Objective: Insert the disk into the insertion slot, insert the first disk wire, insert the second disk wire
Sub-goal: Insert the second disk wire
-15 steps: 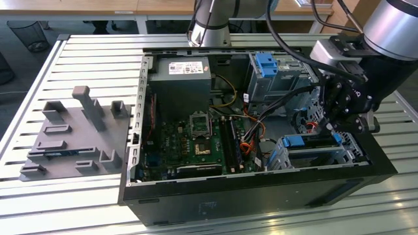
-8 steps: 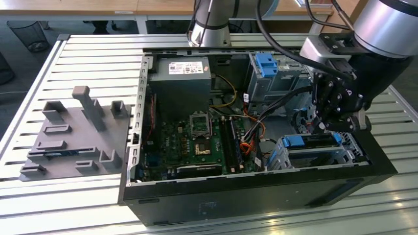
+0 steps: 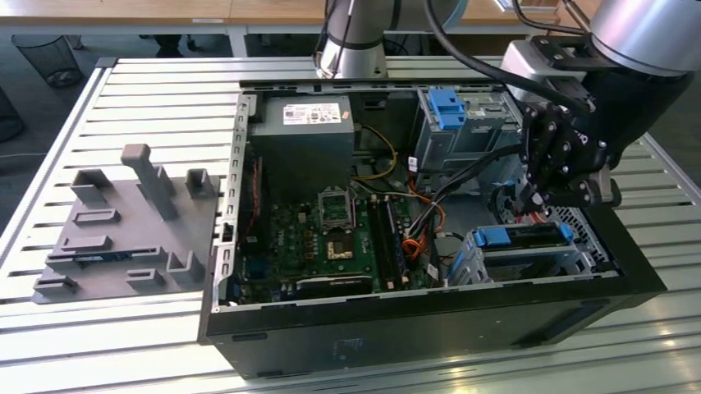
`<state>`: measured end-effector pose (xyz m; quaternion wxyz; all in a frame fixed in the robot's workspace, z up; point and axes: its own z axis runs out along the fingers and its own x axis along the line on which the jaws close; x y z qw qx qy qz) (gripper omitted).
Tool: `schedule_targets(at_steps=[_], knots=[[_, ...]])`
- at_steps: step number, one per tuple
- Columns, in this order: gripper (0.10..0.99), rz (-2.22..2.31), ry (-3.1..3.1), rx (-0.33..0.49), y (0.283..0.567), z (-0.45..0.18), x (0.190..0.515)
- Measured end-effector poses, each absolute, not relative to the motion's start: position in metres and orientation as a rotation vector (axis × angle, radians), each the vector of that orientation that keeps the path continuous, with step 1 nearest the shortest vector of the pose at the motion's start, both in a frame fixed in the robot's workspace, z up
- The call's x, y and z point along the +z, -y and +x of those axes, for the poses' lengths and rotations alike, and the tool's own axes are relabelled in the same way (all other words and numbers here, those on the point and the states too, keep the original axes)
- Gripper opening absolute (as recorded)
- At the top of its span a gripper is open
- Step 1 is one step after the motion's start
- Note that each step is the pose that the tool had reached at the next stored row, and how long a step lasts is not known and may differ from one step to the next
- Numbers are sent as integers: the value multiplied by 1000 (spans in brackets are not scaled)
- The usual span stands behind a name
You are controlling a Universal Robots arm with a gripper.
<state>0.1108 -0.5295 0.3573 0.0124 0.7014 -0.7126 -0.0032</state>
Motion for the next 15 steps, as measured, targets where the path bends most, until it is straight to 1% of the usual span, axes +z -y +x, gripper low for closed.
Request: schedule_targets(at_steps=[4, 15], knots=[[106, 2186, 2222, -10, 526, 101, 357], [106, 2186, 2221, -9, 503, 101, 357]])
